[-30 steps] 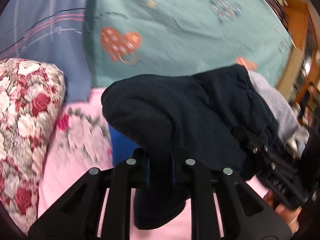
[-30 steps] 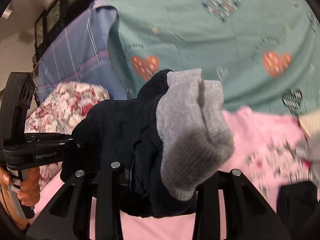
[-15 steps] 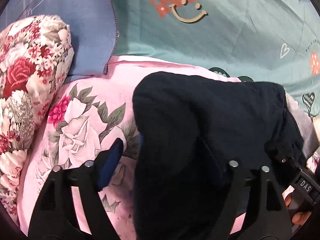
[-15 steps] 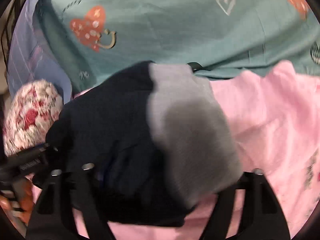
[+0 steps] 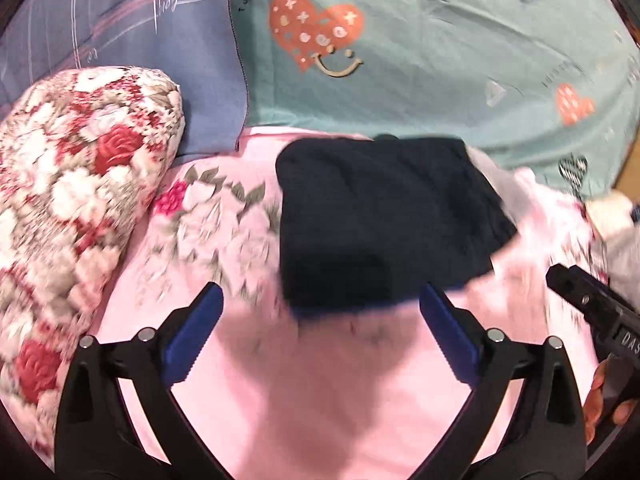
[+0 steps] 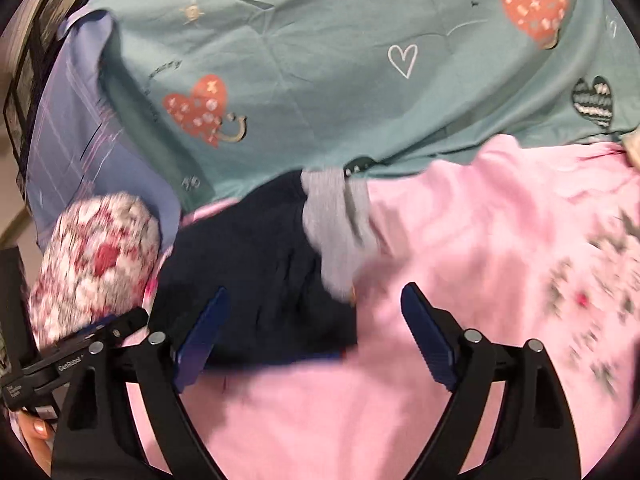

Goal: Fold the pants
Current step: 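Lift the bundle with both grippers and carry it onto the folded blue garment, then open both grippers and withdraw them from the stacked bundle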

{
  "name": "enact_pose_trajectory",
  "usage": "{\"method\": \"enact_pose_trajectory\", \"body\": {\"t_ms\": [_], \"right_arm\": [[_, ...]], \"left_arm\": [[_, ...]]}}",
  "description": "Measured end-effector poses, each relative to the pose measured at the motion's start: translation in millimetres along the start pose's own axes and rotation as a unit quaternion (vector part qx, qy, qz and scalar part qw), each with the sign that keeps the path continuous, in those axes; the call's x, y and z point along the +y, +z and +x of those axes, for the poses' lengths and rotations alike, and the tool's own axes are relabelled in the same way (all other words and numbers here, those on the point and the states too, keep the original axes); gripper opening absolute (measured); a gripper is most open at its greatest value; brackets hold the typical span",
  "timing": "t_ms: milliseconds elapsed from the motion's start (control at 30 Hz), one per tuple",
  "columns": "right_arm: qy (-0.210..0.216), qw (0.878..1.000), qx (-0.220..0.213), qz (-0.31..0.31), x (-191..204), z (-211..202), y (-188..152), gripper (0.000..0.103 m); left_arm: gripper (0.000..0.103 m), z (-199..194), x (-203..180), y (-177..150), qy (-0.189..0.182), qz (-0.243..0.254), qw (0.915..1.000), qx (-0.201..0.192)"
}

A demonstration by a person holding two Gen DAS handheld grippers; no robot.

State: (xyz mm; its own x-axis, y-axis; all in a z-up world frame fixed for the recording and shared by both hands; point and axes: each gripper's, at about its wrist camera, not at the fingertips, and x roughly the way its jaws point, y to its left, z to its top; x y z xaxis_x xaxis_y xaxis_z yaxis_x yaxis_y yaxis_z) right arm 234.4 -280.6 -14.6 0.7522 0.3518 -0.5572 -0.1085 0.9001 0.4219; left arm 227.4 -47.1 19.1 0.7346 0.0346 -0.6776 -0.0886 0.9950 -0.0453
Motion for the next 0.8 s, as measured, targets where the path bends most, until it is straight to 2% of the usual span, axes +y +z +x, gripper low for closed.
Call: {"method": "enact_pose_trajectory", "body": {"t_ms": [100,167,233,300,600,800], "right_arm": [[-0.020,0.999,0.018,-0.038,13.3,-29.9,-31.1,0.092],[-0.029,0.998,0.021,-0.060,24.6,-43.9,-49.9,0.093],[-0.034,0.997,0.019,-0.069,28.3,-58.8,-69.8,0.102],[-0.048,0.996,0.015,-0.078,32.8,-72.3,-89.9,0.102],[-0.099,0.992,-0.038,-0.072,42.1,-101.8,-134.3,0.102],[-0.086,0.993,-0.032,-0.071,35.7,-93.2,-147.8,0.102]], "left_arm": [[0.101,-17.6,-3.2,-31.1,-0.006,0.000,0.9999,0.010],[0.101,-24.6,-6.1,-50.6,0.004,0.003,0.9999,0.012],[0.101,-32.0,-8.6,-67.9,0.018,0.014,0.9997,0.008],[0.101,-37.4,-9.3,-79.9,0.025,0.018,0.9995,0.007],[0.101,-49.7,-2.3,-98.3,0.030,0.016,0.9993,-0.015],[0.101,-43.8,3.2,-100.7,0.028,0.004,0.9996,-0.001]]}}
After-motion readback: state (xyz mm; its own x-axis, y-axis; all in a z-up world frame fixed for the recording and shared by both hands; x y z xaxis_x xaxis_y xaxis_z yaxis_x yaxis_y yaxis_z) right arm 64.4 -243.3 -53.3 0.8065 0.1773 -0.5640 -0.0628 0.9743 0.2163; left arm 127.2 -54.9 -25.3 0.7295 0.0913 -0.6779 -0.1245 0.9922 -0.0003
